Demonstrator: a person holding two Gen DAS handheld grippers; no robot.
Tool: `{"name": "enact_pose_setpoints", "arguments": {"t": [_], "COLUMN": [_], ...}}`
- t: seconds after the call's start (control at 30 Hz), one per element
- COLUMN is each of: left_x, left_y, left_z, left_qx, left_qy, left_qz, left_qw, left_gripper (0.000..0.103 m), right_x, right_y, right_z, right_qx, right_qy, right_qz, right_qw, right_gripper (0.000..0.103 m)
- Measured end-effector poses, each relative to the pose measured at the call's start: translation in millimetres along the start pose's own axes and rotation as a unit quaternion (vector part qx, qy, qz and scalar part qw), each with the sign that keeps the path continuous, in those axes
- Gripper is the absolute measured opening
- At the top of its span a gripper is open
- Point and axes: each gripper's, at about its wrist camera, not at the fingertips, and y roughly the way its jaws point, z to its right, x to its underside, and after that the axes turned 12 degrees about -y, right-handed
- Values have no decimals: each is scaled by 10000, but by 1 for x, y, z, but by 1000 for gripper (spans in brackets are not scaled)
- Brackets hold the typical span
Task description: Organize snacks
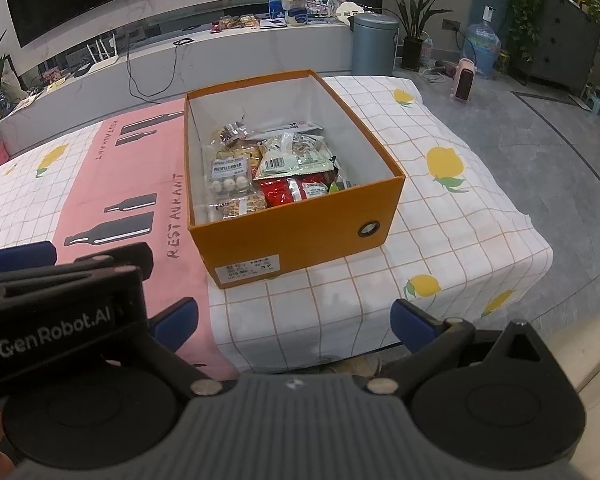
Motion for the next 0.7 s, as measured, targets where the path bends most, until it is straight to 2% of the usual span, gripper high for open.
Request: {"name": "enact_pose_setpoints", "arguments": {"t": [0.7], "left_x": [4], "left_y": [-3], "left_z": [2], "left_qx": [63], "left_qy": [-38], "left_qz": [-22], "left_qw": [10000], "left_gripper": [90], "right_x": [1], "right_y": [-1], "right_z": [-8], "right_qx": [-96], "right_qy": [-113], "right_qz": [17], "right_qw": [9999], "right_gripper": [99]}}
